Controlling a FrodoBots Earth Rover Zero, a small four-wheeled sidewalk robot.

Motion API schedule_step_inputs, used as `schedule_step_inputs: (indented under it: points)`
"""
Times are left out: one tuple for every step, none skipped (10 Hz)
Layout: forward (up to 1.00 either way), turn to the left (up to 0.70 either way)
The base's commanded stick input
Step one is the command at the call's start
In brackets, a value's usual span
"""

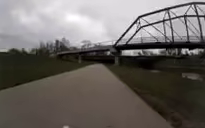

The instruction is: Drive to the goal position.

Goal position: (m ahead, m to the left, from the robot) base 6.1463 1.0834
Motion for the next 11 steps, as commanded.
schedule_step_inputs:
  points:
    - [1.00,0.00]
    - [1.00,0.00]
    - [1.00,0.00]
    - [1.00,0.00]
    - [1.00,0.00]
    - [1.00,0.00]
    - [1.00,0.00]
    - [1.00,0.00]
    - [1.00,0.00]
    - [1.00,0.00]
    - [1.00,0.00]
